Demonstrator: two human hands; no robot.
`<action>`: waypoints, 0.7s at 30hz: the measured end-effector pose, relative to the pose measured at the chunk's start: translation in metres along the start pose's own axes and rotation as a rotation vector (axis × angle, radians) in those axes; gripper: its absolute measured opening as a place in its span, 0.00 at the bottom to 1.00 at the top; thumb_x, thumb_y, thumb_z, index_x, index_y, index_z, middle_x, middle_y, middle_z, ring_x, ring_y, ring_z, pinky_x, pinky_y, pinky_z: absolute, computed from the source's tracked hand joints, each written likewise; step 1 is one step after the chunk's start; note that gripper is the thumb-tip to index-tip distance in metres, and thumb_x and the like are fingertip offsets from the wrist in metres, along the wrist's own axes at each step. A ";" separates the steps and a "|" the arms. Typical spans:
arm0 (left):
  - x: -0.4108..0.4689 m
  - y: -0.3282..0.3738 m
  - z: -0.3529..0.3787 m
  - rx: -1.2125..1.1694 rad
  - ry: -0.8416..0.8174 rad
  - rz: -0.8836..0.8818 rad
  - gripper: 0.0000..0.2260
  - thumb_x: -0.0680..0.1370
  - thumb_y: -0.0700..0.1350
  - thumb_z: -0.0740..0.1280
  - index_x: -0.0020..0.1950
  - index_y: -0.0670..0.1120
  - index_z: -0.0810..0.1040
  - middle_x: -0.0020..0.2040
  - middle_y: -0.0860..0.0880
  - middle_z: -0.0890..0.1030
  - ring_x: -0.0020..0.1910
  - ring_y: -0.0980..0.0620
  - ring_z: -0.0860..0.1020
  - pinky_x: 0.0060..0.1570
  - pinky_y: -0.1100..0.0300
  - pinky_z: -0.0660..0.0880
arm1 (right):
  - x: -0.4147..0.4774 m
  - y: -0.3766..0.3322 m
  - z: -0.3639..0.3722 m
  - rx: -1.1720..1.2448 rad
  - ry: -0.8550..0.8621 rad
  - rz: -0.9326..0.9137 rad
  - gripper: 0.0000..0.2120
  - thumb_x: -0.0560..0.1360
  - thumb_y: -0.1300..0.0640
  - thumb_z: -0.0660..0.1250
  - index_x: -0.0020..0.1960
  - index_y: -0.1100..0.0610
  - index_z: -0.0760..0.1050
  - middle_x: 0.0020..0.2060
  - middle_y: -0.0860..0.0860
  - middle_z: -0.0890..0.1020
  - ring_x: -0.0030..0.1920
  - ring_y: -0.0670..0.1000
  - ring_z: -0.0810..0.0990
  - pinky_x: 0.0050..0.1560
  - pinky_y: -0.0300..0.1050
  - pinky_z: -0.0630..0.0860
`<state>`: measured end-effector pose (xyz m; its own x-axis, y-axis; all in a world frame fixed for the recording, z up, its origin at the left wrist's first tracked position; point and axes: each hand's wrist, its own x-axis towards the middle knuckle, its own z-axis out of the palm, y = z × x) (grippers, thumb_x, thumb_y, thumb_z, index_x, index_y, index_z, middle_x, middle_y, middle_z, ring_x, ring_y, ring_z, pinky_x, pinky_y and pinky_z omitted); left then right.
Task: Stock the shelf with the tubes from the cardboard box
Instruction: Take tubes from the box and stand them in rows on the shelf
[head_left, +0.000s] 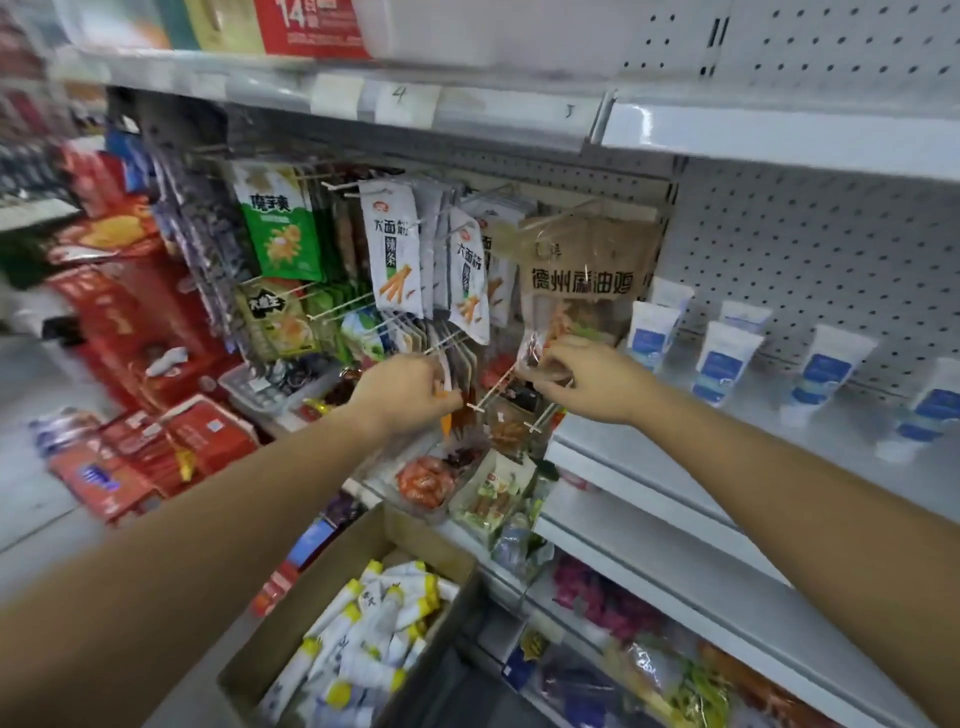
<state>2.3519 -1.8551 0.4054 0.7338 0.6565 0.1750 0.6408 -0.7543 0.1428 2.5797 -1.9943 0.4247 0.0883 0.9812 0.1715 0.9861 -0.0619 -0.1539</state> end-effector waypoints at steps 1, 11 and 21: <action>-0.008 -0.012 0.005 -0.001 -0.014 -0.021 0.21 0.75 0.65 0.59 0.42 0.48 0.77 0.35 0.49 0.77 0.33 0.50 0.76 0.30 0.55 0.74 | 0.007 -0.010 0.012 0.013 -0.014 -0.029 0.18 0.77 0.40 0.60 0.55 0.54 0.74 0.48 0.51 0.75 0.48 0.52 0.75 0.47 0.49 0.75; -0.086 -0.143 0.102 -0.073 -0.225 -0.236 0.31 0.70 0.69 0.55 0.55 0.46 0.80 0.51 0.48 0.81 0.49 0.46 0.79 0.45 0.51 0.79 | 0.069 -0.101 0.182 0.119 -0.290 -0.154 0.17 0.77 0.42 0.61 0.54 0.55 0.75 0.47 0.51 0.75 0.46 0.50 0.76 0.48 0.54 0.77; -0.159 -0.229 0.230 -0.124 -0.475 -0.391 0.17 0.74 0.59 0.65 0.49 0.46 0.78 0.44 0.48 0.78 0.45 0.44 0.78 0.40 0.54 0.75 | 0.073 -0.163 0.358 0.264 -0.553 -0.147 0.19 0.77 0.43 0.64 0.61 0.54 0.75 0.52 0.49 0.75 0.53 0.51 0.76 0.52 0.49 0.75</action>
<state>2.1403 -1.7852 0.1206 0.4887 0.7942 -0.3611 0.8722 -0.4340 0.2256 2.3750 -1.8475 0.1138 -0.2009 0.9298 -0.3084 0.9084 0.0590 -0.4139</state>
